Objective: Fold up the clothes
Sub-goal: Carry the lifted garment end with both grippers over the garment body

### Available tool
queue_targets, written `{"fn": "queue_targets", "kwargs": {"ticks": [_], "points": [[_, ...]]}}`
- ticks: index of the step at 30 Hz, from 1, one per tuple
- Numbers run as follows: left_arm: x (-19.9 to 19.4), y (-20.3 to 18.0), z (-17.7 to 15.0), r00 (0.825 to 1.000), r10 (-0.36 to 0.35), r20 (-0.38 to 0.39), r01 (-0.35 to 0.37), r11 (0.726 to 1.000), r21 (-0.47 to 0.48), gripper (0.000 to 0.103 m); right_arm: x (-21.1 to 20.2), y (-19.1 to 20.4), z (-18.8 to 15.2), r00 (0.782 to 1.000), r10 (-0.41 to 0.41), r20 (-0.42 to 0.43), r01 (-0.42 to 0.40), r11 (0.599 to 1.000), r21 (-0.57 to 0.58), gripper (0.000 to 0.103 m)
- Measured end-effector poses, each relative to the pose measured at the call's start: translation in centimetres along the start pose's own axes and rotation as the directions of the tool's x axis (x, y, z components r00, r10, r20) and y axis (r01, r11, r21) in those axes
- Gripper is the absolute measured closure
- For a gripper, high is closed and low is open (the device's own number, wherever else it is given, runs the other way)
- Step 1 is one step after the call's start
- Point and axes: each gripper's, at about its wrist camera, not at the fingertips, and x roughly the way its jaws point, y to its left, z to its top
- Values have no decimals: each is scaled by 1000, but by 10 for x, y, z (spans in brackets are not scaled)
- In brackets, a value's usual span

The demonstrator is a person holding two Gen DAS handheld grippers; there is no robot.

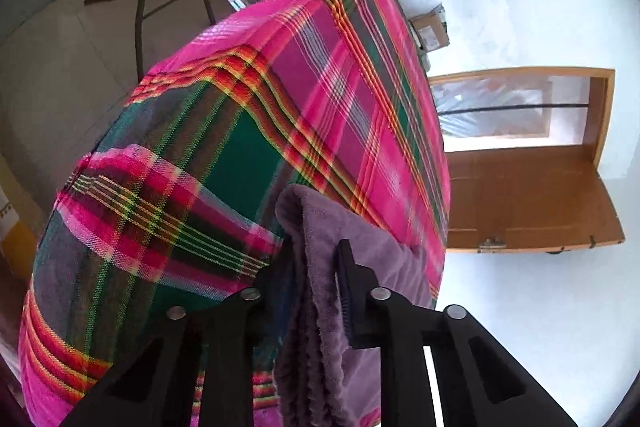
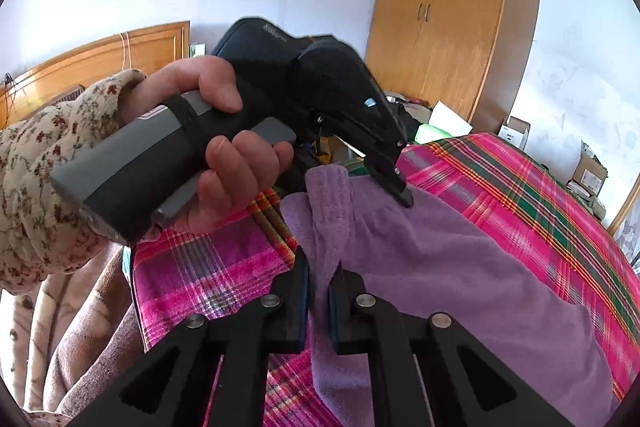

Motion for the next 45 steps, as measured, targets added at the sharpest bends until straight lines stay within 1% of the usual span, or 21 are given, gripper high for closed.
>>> {"fn": "queue_targets", "kwargs": {"ticks": [4, 7, 9, 11, 19, 22, 26, 32, 38, 41, 45], "points": [[-9, 1, -1, 999, -18, 44, 18, 1000, 11, 88, 11, 6, 3, 1000, 1, -30, -2, 1000, -15, 96], [-13, 4, 0, 998, -22, 59, 21, 1000, 20, 88, 18, 14, 5, 999, -5, -51, 3, 999, -34, 96], [-8, 6, 3, 998, -13, 63, 12, 1000, 7, 88, 22, 17, 6, 998, -8, -65, 6, 999, -45, 96], [-8, 12, 3, 998, -22, 66, 23, 1000, -12, 88, 25, 19, 5, 997, -10, -79, 5, 999, -53, 96], [-11, 10, 1, 997, 2, 76, -5, 1000, 30, 89, 36, 27, 3, 991, -15, -135, 3, 996, -87, 96], [-12, 17, 5, 998, -21, 63, 21, 1000, -3, 90, 40, 29, 2, 988, -17, -155, 2, 995, -100, 95], [-13, 14, 5, 998, -6, 67, 5, 1000, 14, 90, 38, 30, 1, 987, -18, -157, 2, 995, -100, 95], [-11, 15, 5, 998, -11, 67, 11, 1000, 2, 90, 35, 33, -2, 987, -29, -157, 11, 993, -117, 94], [-10, 10, 4, 998, 13, 63, -13, 1000, 3, 90, 28, 25, -3, 990, -12, -140, 2, 997, -76, 95], [-11, 1, 3, 997, 40, 70, -41, 999, 22, 89, 23, 20, -4, 992, -4, -128, -3, 999, -54, 95], [-16, -12, 0, 995, 51, 83, -56, 997, 47, 89, 11, 16, -5, 996, 0, -91, -3, 999, -32, 95]]}}
